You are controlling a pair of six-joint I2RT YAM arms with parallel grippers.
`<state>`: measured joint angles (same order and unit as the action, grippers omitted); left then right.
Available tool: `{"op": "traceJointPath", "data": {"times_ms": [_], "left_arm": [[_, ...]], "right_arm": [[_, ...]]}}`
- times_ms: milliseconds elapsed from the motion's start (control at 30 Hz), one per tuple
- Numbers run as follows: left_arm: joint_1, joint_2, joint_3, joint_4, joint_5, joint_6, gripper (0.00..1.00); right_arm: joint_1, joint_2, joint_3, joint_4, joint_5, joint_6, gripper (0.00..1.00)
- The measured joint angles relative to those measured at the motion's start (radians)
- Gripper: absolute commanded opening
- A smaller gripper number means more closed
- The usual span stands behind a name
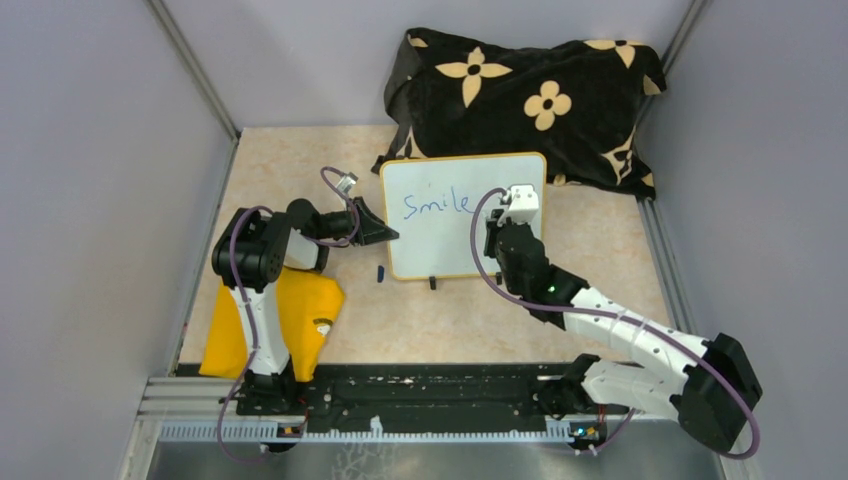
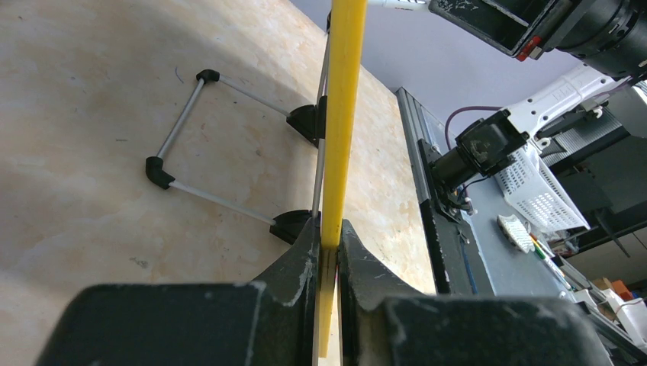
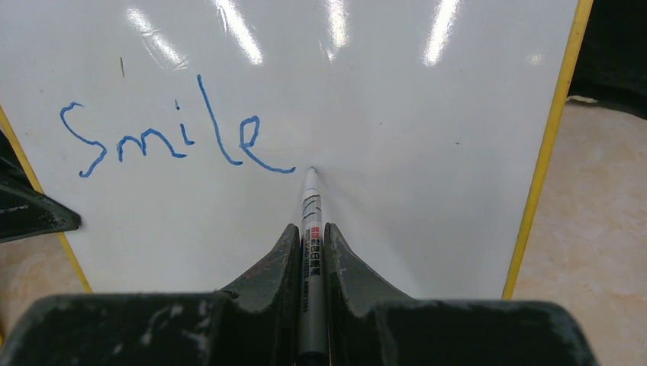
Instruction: Write a sentence on the whiteboard
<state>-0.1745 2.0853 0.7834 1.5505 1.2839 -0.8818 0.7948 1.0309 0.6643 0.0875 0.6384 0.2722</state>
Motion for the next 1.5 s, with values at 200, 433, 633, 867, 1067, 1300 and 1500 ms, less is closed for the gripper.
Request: {"op": "traceJointPath", "data": {"times_ms": [200,433,633,867,1067,1300,1500], "left_arm": [[0.000,0.000,0.000,0.000,0.000,0.000,0.00],[0.000,0.000,0.001,0.000,0.000,0.000,0.00],[0.000,0.001,0.002,0.000,0.000,0.000,0.00],[0.000,0.001,0.002,0.000,0.003,0.000,0.00],[0.000,0.001,0.002,0.000,0.003,0.000,0.00],[0.000,0.001,0.002,0.000,0.003,0.000,0.00],[0.000,0.001,0.002,0.000,0.003,0.000,0.00]], "right_arm": [[-0.006,0.014,0.012,0.002,-0.002,0.002,0.00],[-0.006,0.018,0.012,-0.002,-0.016,0.018,0.00],[-0.006,0.016,0.012,-0.029,-0.070,0.042,0.00],[-0.009,-0.058,0.021,-0.071,-0.126,0.055,0.00],[0.070,-0.070,0.126,-0.090,-0.021,0.032,0.00],[0.258,0.078,0.277,-0.129,0.285,0.001,0.00],[0.269,0.126,0.291,-0.174,0.336,-0.015,0.00]]}}
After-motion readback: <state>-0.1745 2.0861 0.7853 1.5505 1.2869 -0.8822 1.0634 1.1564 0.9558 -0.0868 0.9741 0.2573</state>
